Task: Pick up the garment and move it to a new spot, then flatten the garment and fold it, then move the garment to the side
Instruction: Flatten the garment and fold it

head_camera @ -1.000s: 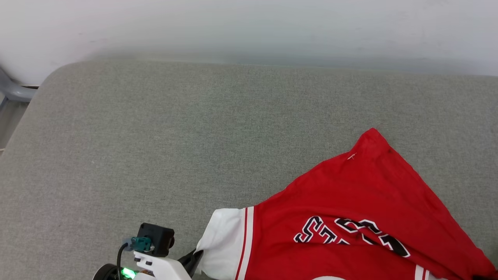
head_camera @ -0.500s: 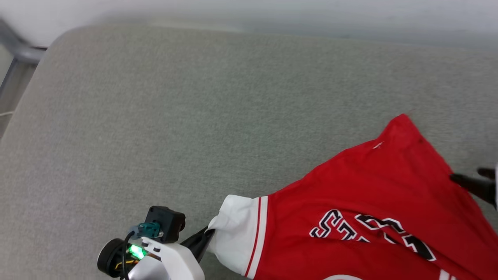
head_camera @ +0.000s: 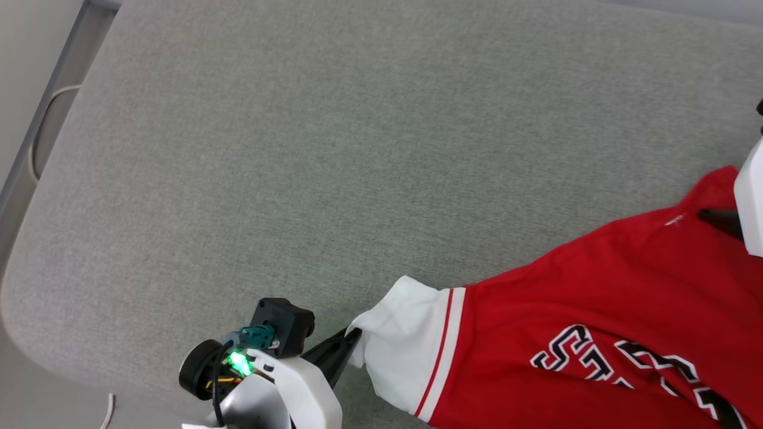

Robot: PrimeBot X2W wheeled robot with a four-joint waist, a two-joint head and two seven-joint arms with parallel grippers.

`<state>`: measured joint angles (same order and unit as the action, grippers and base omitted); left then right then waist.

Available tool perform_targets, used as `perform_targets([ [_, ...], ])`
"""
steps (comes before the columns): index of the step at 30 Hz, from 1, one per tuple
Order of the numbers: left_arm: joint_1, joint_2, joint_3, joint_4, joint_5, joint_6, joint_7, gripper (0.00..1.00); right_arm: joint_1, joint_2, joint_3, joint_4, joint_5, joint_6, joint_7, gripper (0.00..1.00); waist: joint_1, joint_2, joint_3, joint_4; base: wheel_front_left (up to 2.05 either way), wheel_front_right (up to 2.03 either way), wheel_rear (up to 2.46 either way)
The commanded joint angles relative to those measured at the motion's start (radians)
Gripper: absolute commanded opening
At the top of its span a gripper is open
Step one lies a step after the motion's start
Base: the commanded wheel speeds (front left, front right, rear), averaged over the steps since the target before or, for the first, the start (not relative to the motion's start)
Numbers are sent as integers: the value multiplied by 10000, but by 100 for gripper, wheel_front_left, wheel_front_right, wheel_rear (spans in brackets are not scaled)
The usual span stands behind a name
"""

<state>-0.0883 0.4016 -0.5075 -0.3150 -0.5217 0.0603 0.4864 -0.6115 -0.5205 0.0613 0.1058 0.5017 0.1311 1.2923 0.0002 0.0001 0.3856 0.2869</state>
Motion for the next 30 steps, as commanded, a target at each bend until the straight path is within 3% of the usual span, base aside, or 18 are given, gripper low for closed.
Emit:
perform_targets([
  [1, -150, -59, -56, 30, 69, -62, -65, 0, -234, -226, 121, 229, -227, -8, -124, 100, -2, -1, 255, 280, 0, 0, 0],
  [18, -278, -105, -173, -31, 116, 14, -130, 0, 94, -176, 1128, 1970, -276, -6, -606, 100, -2, -1, 612, 517, 0, 0, 0],
  [19, -266, -90, -161, -36, 117, 19, -122, 0, 135, -142, 1191, 2024, -238, -6, -590, 42, -2, -1, 611, 506, 0, 0, 0],
  [20, -258, -73, -151, -42, 118, 40, -109, 0, 146, -127, 1235, 2063, -211, -6, -608, 0, -2, -1, 610, 493, 0, 0, 0],
  [30, -243, 76, 42, 74, 48, 196, -128, 0, -335, -185, 1073, 2168, -63, -9, -1851, 0, -2, -1, -5, 204, 0, 0, 0],
])
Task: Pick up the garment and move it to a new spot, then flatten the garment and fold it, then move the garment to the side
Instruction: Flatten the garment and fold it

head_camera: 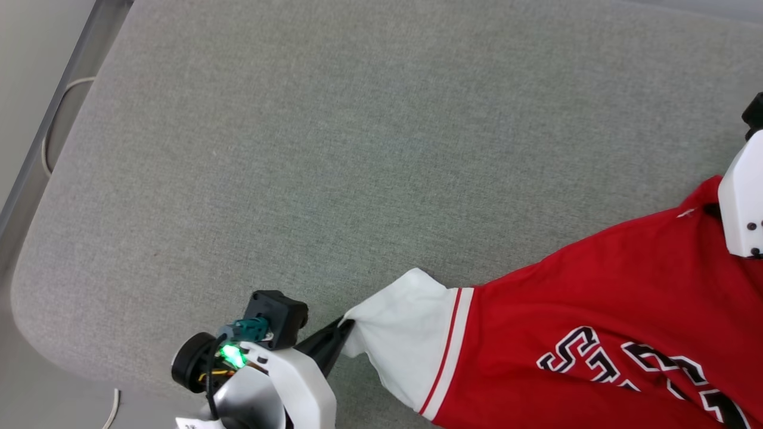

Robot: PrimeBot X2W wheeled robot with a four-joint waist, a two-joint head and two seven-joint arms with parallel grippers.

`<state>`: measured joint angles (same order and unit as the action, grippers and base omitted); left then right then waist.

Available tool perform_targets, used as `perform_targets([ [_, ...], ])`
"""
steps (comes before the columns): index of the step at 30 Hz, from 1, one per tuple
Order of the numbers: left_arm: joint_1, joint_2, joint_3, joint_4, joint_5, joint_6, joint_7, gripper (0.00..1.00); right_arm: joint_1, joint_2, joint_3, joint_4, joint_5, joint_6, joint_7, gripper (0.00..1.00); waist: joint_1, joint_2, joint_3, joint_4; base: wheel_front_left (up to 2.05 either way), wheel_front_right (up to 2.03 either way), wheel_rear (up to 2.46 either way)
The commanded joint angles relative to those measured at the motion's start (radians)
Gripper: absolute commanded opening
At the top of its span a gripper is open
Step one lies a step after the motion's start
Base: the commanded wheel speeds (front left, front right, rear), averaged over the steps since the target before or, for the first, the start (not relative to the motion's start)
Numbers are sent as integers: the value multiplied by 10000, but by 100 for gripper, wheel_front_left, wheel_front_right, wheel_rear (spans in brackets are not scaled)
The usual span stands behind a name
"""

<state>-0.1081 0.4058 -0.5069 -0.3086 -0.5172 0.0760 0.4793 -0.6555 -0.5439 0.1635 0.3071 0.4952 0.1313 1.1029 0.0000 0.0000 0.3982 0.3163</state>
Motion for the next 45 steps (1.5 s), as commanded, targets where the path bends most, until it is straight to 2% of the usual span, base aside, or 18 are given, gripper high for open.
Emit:
perform_targets([
  [1, -26, 50, 75, 17, -3, 46, -80, 0, 40, 113, -31, 182, 112, -11, -111, 0, 0, 0, -240, -145, 0, 0, 0],
  [4, 9, 153, 199, 61, 29, 128, -129, 0, -107, 247, -167, 190, 396, -10, -520, 0, 0, 0, -598, -304, 0, 0, 0],
  [14, -283, 727, 1165, -204, 336, 623, -496, 0, 85, -25, -167, -413, 824, -11, -2461, 0, 0, 0, -2053, -1008, 0, 0, 0],
  [27, -1284, 1479, 2791, -1398, 1148, 1399, -1290, 0, 960, -103, -957, -2410, 1252, -13, -4300, 0, 0, 0, -3356, -2104, 0, 0, 0],
  [39, -2980, 1813, 3910, -2473, 1724, 1842, -1857, 0, 1410, 278, -2139, -4780, 894, -14, -4941, 0, 0, 0, -3644, -2856, 0, 0, 0],
  [45, -3982, 1754, 4166, -2201, 1609, 1755, -2242, 0, 993, 446, -2502, -5301, 539, -16, -5321, 0, 0, 0, -3404, -3046, 0, 0, 0],
])
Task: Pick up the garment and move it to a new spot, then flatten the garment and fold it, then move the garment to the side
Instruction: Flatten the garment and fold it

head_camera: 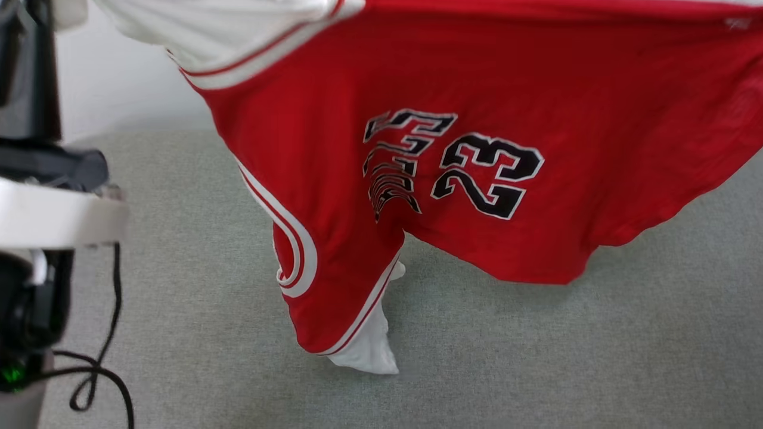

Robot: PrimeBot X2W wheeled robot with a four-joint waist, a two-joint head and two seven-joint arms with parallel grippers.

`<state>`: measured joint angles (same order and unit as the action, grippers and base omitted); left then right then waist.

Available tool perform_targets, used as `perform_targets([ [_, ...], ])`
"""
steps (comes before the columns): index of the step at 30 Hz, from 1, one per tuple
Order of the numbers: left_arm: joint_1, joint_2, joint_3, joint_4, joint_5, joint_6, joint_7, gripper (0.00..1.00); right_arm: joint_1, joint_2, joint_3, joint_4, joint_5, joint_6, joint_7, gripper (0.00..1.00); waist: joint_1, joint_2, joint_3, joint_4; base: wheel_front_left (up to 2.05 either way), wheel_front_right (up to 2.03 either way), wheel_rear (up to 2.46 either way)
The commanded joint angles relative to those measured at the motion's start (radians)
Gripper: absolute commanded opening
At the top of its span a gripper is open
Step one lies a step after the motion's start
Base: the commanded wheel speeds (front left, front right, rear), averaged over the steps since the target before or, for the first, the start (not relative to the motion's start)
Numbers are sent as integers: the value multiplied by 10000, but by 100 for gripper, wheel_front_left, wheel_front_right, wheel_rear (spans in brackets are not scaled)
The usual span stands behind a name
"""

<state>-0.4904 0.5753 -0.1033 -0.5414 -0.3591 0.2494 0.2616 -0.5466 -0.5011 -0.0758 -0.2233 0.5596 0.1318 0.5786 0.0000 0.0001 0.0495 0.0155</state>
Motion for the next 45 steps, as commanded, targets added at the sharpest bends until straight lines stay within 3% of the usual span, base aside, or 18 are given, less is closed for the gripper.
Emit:
perform_targets([
  [1, -314, 111, 177, 294, 19, -39, -119, 0, -188, 55, -145, -13, -135, -22, -146, 0, 0, -1, 150, -65, 0, 0, 0],
  [7, -1292, 323, 281, 966, -89, -334, -283, 0, -709, -16, -184, 105, -268, -22, -348, 0, 0, -1, 608, -139, 0, 0, 0],
  [14, -3190, 720, -72, 1989, -33, -1045, -109, 0, -1887, -512, 53, 655, -629, -23, -916, 0, 0, -1, 1759, -166, 0, 0, 0],
  [21, -6102, 956, -720, 3499, 316, -1977, -23, 0, -4028, -1048, 845, 1690, -1001, -23, -1531, 0, 0, -1, 3386, -201, 0, 0, 0],
  [27, -9243, 581, -1244, 5730, 886, -2485, -597, 0, -6627, -1184, 1695, 3448, -1505, -23, -2493, 0, 0, -1, 4779, -193, 0, 0, 0],
  [36, -12990, -169, -1631, 9470, 1827, -2401, -2835, 0, -10200, -248, 2547, 7172, -2560, -36, -4399, 0, 0, -1, 5983, -199, 0, 0, 0],
  [37, -13837, -384, -1764, 10396, 2048, -2306, -3585, 0, -11068, 87, 2759, 8178, -2841, -36, -5015, 0, 0, -1, 6227, -161, 0, 0, 0],
  [41, -14307, -824, -1869, 11540, 2093, -2169, -4606, 0, -11728, 452, 2858, 9333, -3248, -34, -6014, 0, 0, -1, 6483, -70, 0, 0, 0],
  [45, -13834, -1228, -1964, 12125, 1889, -2372, -5154, 0, -11684, 810, 3166, 10218, -3361, -23, -6911, 0, 0, -1, 6564, 45, 0, 0, 0],
])
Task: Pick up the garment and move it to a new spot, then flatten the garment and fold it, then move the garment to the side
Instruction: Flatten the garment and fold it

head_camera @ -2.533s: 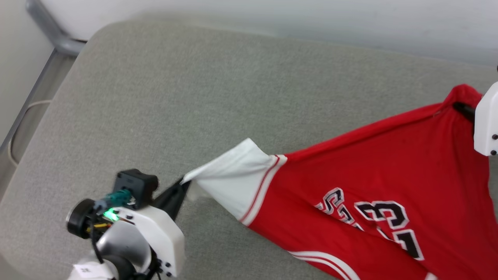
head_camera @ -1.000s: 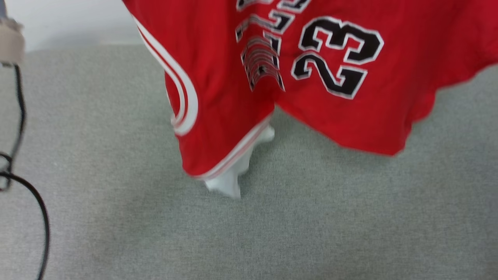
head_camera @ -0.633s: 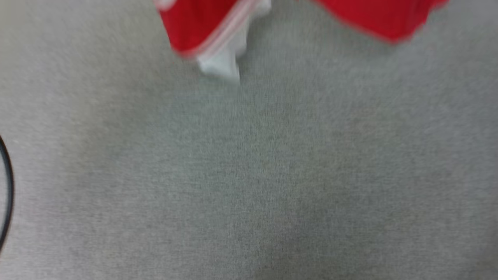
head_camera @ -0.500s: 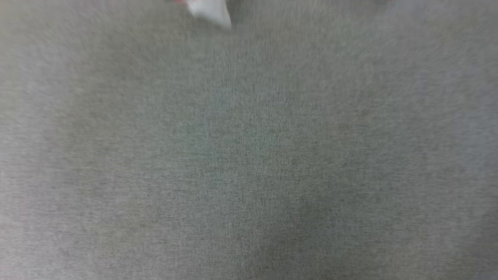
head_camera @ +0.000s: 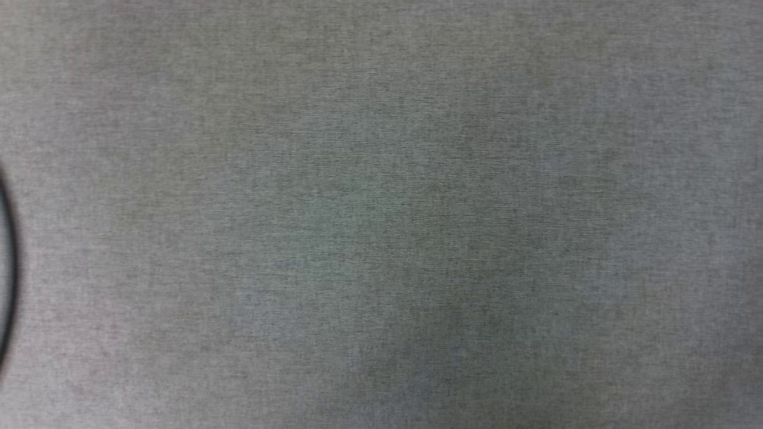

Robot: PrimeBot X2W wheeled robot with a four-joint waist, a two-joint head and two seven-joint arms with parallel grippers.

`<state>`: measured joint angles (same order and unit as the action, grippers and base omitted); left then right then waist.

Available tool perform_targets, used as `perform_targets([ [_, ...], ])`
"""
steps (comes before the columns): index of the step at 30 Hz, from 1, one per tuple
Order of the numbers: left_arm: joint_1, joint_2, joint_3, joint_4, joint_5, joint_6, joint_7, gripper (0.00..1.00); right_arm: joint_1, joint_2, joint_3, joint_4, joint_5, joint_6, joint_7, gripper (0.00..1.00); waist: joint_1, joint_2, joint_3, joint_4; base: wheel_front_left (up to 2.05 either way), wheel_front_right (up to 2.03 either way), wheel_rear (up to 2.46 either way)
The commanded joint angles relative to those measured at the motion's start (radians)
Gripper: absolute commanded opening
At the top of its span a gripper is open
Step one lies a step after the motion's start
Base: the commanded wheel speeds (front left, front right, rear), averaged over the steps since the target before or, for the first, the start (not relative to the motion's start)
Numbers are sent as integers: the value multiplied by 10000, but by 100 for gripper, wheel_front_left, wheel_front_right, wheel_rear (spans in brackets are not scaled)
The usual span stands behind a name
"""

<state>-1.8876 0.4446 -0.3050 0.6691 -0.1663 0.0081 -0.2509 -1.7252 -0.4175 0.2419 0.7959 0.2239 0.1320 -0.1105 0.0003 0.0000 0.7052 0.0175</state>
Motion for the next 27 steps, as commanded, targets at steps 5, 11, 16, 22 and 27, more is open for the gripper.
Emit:
perform_targets([
  [5, 1571, -384, 57, -300, -245, -114, -155, 0, 871, 83, 634, 874, 193, -24, -761, 0, -3, 0, -145, 184, 0, 0, 0],
  [11, 4423, -962, 206, -1363, -506, -155, -149, 0, 2427, -19, 1382, 1380, 747, -24, -1269, 0, -3, 0, -785, 347, 0, 0, 0],
  [16, 7014, -1519, 299, -1984, -699, -212, -143, 0, 4030, -71, 1840, 1414, 1335, -22, -1468, 0, -3, 0, -1685, 515, 0, 0, 0],
  [22, 9906, -1910, 76, -2145, -834, -340, -144, 0, 6174, -185, 2384, 1014, 2153, -22, -1538, 0, -3, 0, -2865, 638, 0, 0, 0],
  [27, 11927, -1994, -57, -1932, -1132, -395, -121, 0, 7869, -358, 2829, 666, 2925, -22, -1537, 0, -3, 0, -3726, 719, 0, 0, 0],
])
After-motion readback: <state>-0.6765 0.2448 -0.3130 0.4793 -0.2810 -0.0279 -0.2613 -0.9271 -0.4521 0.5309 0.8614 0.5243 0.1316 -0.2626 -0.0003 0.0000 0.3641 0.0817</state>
